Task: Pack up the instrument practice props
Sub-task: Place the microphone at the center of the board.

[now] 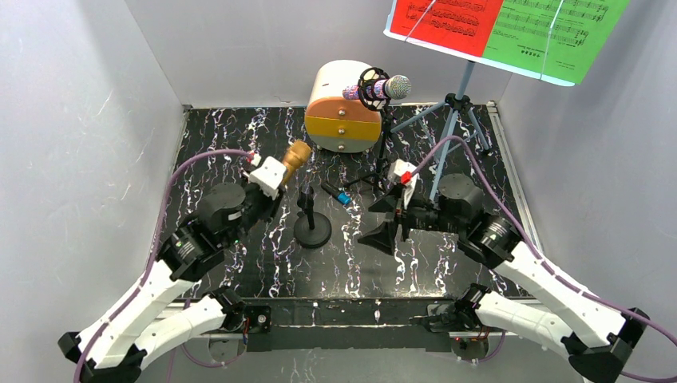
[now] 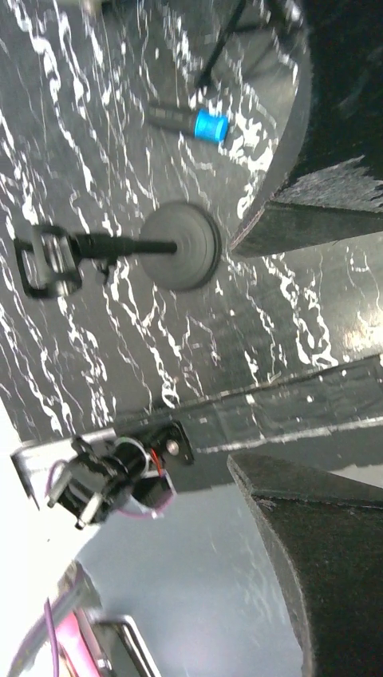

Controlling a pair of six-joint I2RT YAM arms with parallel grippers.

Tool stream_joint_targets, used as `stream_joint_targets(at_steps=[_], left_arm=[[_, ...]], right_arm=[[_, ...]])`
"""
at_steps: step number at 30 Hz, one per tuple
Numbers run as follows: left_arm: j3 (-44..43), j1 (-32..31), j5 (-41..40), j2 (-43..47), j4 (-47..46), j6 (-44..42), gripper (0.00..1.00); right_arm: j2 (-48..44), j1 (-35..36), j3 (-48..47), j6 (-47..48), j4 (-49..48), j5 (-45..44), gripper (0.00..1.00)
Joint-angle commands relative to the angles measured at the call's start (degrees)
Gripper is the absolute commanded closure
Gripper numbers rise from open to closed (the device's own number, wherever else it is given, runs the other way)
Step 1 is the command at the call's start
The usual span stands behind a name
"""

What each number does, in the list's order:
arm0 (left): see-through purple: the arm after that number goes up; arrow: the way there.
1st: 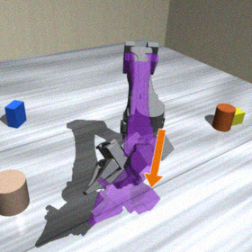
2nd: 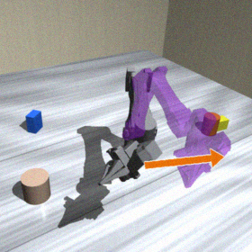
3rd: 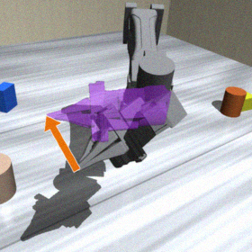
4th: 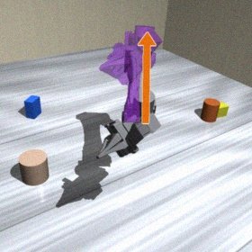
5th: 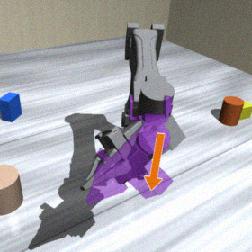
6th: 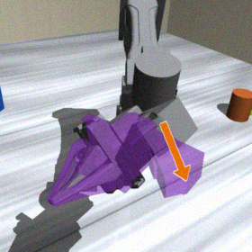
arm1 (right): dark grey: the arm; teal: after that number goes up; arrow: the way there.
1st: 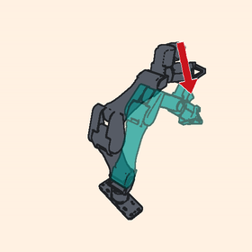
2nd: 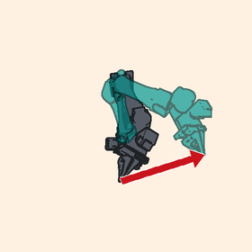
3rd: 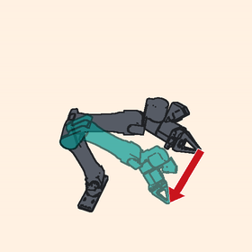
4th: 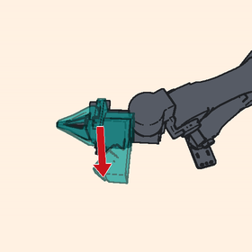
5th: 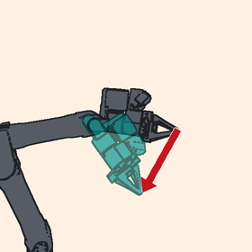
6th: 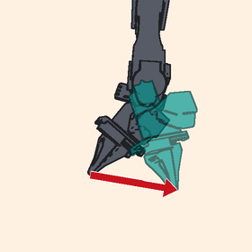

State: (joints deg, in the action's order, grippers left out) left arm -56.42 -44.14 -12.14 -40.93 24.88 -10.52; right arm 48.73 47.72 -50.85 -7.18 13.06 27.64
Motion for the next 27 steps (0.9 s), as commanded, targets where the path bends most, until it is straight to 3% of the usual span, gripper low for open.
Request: stream_joint_targets(at_steps=[1,4,6,11,13,16,23,27], left_arm=[[0.3,0.3,-26.0,-4.0,-6.6,-2.0,1.00],[1.4,2.6,-33.7,-8.8,-10.8,-6.9,1.00],[2.5,7.2,-34.5,-12.4,-14.5,-8.3,1.00],[5.8,22.2,-26.5,-22.5,-24.0,-8.9,1.00],[8.1,28.5,-22.9,-26.6,-31.9,-9.0,1.00],[8.2,36.6,-14.0,-32.8,-36.3,-7.2,1.00],[7.9,48.6,-4.7,-43.0,-45.2,-9.8,1.00],[6.1,52.1,-0.2,-50.1,-48.3,-10.3,1.00]], right_arm=[[-3.3,-0.1,-0.8,3.8,2.8,-9.9,0.01],[-4.4,0.0,-0.6,4.7,4.6,-13.3,0.01],[-5.4,-0.1,0.2,4.6,4.3,-14.4,0.01],[-7.9,0.0,2.7,4.4,3.5,-15.6,0.01],[-8.9,0.0,3.6,4.4,3.4,-16.1,0.01],[-10.1,0.0,5.1,4.6,3.4,-16.7,0.01],[-11.9,0.1,7.3,4.6,2.8,-16.9,0.01],[-11.6,0.1,7.8,4.7,2.2,-15.6,0.01]])
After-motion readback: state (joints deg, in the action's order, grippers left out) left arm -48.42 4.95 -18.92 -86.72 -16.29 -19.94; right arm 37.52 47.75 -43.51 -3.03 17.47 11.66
